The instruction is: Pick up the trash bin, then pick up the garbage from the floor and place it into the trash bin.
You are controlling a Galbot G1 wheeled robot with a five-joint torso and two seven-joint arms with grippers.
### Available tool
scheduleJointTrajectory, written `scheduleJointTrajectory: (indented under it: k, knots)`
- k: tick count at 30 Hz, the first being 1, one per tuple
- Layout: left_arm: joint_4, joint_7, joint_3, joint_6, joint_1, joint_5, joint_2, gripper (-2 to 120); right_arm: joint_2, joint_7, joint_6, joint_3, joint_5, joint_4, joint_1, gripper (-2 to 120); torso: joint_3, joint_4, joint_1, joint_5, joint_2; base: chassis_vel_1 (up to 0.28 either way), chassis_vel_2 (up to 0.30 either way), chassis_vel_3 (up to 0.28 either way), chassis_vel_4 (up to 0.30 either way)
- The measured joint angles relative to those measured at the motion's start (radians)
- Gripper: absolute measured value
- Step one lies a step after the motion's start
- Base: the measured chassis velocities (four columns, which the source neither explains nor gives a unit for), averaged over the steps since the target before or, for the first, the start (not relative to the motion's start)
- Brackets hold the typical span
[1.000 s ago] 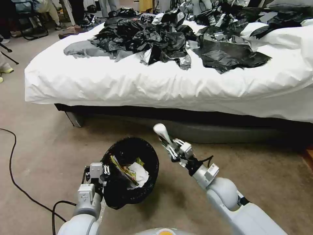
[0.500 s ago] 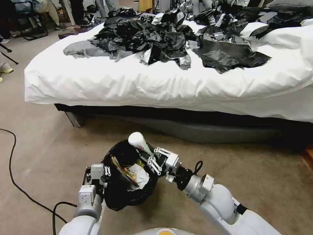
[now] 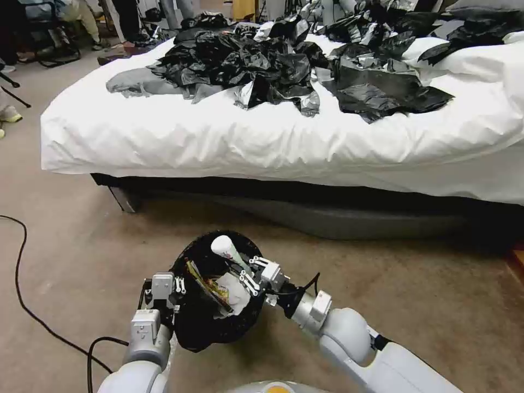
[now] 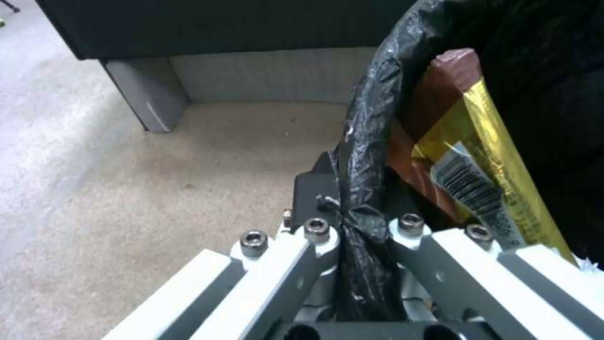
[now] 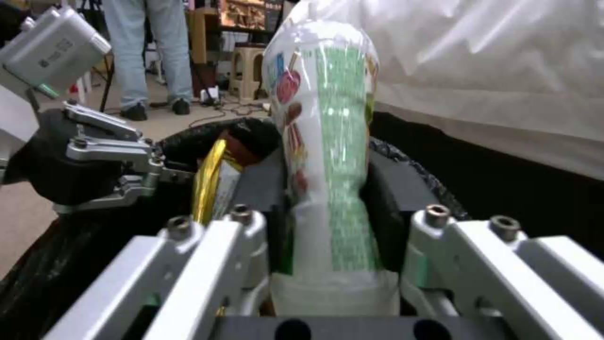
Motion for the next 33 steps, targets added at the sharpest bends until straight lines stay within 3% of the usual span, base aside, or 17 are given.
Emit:
scheduleJointTrajectory:
  k: [5,9,17,25,33]
  knots:
    - [0.006,0.0,0.006,0.0,-0.006,0.001,-0.002,1,0.011,0.004,-0.007,-0.013,0.001,-0.009,0.012,51,0.0,0.0,0.0,0.0,0.0,0.0,0.0,0.0,0.0]
    - [0.007,0.0,0.007,0.0,-0.006,0.002,-0.002,1,0.012,0.008,-0.011,-0.017,0.002,-0.009,0.014,59,0.0,0.0,0.0,0.0,0.0,0.0,0.0,0.0,0.0]
    - [0.014,0.001,0.006,0.002,-0.012,0.002,0.002,1,-0.01,0.016,-0.018,-0.021,0.004,0.028,0.006,96,0.0,0.0,0.0,0.0,0.0,0.0,0.0,0.0,0.0]
    - [0.015,0.001,0.007,0.006,-0.014,-0.001,0.005,1,-0.036,0.017,-0.018,0.009,0.007,0.101,-0.011,100,0.0,0.0,0.0,0.0001,0.0,0.0,0.0,0.0,0.0]
    - [0.015,0.001,-0.002,0.009,-0.014,-0.006,0.009,1,-0.045,0.1,-0.031,0.136,0.018,0.331,-0.07,100,0.0,0.0001,0.0,0.0001,0.0,0.0,0.0,0.0,0.0]
